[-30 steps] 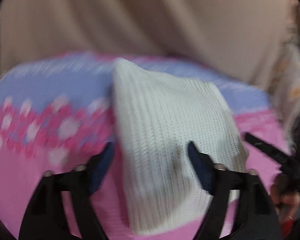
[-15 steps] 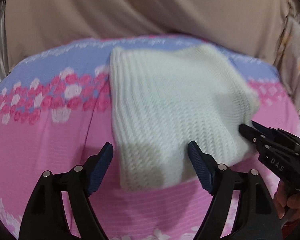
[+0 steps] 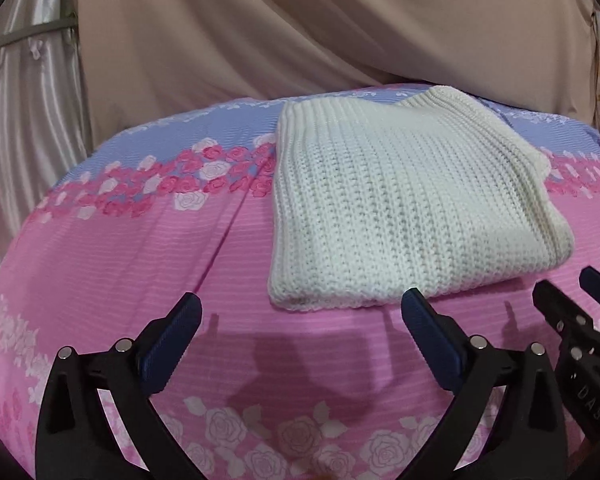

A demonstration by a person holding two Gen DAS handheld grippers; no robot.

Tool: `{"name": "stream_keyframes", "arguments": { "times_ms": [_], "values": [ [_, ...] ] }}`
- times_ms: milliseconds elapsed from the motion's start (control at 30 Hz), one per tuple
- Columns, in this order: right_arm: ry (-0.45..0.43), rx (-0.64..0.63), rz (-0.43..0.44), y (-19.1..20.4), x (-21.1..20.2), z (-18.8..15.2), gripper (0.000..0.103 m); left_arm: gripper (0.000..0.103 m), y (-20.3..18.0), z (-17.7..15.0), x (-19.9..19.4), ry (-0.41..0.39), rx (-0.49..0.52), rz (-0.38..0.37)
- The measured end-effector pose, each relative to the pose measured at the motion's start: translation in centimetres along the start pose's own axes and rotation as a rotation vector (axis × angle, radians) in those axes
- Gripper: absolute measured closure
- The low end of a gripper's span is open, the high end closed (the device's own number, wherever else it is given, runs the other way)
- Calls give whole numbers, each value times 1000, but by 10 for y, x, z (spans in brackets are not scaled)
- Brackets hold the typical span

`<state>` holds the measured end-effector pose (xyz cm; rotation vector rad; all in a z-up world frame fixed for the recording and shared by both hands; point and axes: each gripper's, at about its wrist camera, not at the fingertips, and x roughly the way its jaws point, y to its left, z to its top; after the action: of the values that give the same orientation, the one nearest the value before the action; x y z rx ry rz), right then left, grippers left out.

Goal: Fold small clothes

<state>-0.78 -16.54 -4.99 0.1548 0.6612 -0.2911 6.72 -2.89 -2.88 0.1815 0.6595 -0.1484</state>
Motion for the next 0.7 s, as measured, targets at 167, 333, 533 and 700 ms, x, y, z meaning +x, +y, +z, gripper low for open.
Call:
{"name": "stream_keyframes", "arguments": {
  "times_ms": [167, 333, 533, 700],
  "values": [
    [33, 9, -9, 2, 4, -4, 38, 5, -1, -7, -7, 17, -29, 55],
    [4, -18, -28, 8, -1, -5, 34, 5, -2, -8, -11, 2, -36, 62],
    [-15, -11, -38, 8, -6, -6, 30, 5, -2, -9, -13, 1, -35, 57],
    [-13, -11, -41, 10, -7, -7, 29, 5, -8, -10, -15, 1, -18, 66]
  ]
}}
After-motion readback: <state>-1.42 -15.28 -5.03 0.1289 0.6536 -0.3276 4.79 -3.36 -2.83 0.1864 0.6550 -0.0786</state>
